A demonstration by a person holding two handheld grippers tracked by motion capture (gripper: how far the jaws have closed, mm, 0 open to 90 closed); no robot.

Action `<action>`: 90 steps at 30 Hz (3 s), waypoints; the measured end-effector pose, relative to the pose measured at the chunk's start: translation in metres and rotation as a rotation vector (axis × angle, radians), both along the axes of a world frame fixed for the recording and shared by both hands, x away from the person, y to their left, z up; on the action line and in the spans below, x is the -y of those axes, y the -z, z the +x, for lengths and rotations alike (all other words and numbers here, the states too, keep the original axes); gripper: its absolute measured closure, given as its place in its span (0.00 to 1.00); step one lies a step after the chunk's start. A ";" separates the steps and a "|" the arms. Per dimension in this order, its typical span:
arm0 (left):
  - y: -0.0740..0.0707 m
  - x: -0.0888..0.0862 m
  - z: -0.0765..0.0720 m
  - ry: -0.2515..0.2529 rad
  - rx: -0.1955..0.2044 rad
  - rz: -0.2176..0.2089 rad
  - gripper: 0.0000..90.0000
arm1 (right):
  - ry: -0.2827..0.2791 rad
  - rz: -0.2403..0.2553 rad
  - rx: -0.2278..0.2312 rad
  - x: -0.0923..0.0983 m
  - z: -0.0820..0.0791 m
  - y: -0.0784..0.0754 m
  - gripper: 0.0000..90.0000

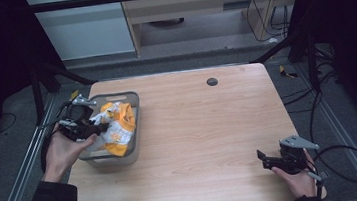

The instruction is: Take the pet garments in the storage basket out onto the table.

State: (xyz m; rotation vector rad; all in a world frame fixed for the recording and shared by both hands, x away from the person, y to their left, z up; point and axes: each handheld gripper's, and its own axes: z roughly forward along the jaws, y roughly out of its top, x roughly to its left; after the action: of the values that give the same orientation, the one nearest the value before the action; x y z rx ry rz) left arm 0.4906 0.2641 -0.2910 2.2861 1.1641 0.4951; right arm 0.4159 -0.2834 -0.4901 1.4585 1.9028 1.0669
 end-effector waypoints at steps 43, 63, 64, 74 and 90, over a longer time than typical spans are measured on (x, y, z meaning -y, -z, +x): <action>-0.012 0.085 -0.040 0.303 -0.004 0.044 0.83 | -0.003 0.000 0.004 0.000 -0.001 -0.001 0.09; 0.001 0.120 -0.042 0.398 -0.036 0.069 0.83 | -0.005 0.002 0.002 -0.001 0.000 -0.001 0.09; 0.001 0.121 -0.042 0.405 -0.039 0.071 0.83 | -0.005 0.002 0.002 -0.001 0.000 -0.001 0.09; 0.012 0.142 -0.040 0.443 -0.056 0.079 0.83 | -0.005 0.002 0.004 -0.001 0.000 -0.001 0.09; 0.031 0.164 -0.038 0.487 -0.084 0.096 0.83 | -0.005 0.004 0.004 0.000 0.000 -0.001 0.09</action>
State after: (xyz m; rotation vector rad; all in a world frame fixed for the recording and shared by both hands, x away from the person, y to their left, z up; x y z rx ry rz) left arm 0.4524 0.0997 -0.3223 2.5783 0.5889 0.2719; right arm 0.4157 -0.2829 -0.4891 1.4540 1.9035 1.0748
